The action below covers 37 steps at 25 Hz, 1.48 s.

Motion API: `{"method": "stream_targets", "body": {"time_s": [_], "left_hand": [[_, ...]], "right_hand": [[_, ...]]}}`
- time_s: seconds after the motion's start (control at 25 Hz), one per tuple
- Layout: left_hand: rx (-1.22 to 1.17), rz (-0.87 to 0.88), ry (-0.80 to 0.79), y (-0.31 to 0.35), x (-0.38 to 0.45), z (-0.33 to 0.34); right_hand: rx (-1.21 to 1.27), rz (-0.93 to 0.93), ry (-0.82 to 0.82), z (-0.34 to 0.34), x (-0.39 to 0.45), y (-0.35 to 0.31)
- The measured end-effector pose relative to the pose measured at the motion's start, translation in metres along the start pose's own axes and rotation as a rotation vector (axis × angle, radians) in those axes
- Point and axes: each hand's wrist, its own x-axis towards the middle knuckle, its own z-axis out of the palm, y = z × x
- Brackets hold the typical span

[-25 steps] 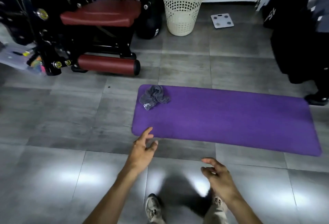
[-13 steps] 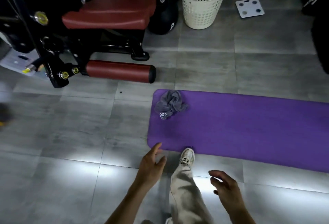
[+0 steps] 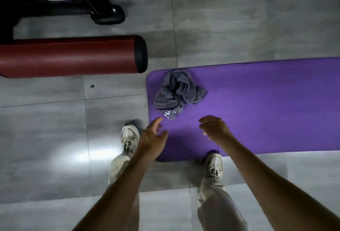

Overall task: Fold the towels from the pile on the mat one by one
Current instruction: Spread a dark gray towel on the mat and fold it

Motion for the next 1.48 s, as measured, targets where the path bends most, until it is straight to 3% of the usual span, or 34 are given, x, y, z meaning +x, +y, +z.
{"method": "stream_targets", "body": {"time_s": [0.16, 0.24, 0.32, 0.4, 0.56, 0.68, 0.76, 0.88, 1.0, 1.16, 1.32, 1.36, 1.48], "left_hand": [[0.118, 0.058, -0.05, -0.068, 0.156, 0.008], [0.174, 0.077, -0.094, -0.091, 0.212, 0.012], [0.167, 0.083, -0.117, -0.101, 0.237, 0.012], [0.155, 0.071, -0.118, -0.106, 0.234, 0.009], [0.206, 0.162, -0.083, -0.071, 0.154, 0.017], [0.174, 0.258, -0.045, 0.009, 0.068, 0.021], [0.166, 0.358, 0.002, 0.059, 0.017, 0.014], [0.156, 0.652, -0.01, 0.137, -0.078, 0.002], [-0.032, 0.671, -0.125, 0.2, -0.191, 0.002], [-0.273, 0.728, -0.096, 0.248, -0.318, 0.01], [-0.238, 0.822, -0.223, 0.276, -0.429, 0.02], [-0.139, 0.87, -0.139, 0.277, -0.447, 0.027], [0.09, 0.932, 0.381, 0.272, -0.473, 0.05]], "right_hand": [[-0.032, -0.086, 0.132, 0.091, 0.153, 0.019], [-0.101, -0.081, 0.119, 0.124, 0.227, 0.031], [-0.197, 0.02, 0.027, 0.147, 0.274, 0.039], [-0.056, 0.073, 0.07, 0.151, 0.273, 0.036], [0.61, 0.028, 0.101, 0.116, 0.157, 0.001], [0.775, -0.105, 0.039, 0.05, 0.04, -0.029], [0.62, -0.271, 0.03, 0.003, -0.037, -0.052], [0.183, -0.486, 0.134, -0.086, -0.163, -0.091], [-0.102, -0.67, 0.267, -0.182, -0.278, -0.116], [-0.355, -0.717, 0.369, -0.276, -0.386, -0.119], [-0.4, -0.784, 0.408, -0.31, -0.482, -0.106], [-0.348, -0.805, 0.406, -0.31, -0.505, -0.101], [0.094, -0.803, 0.311, -0.31, -0.56, -0.077]]}}
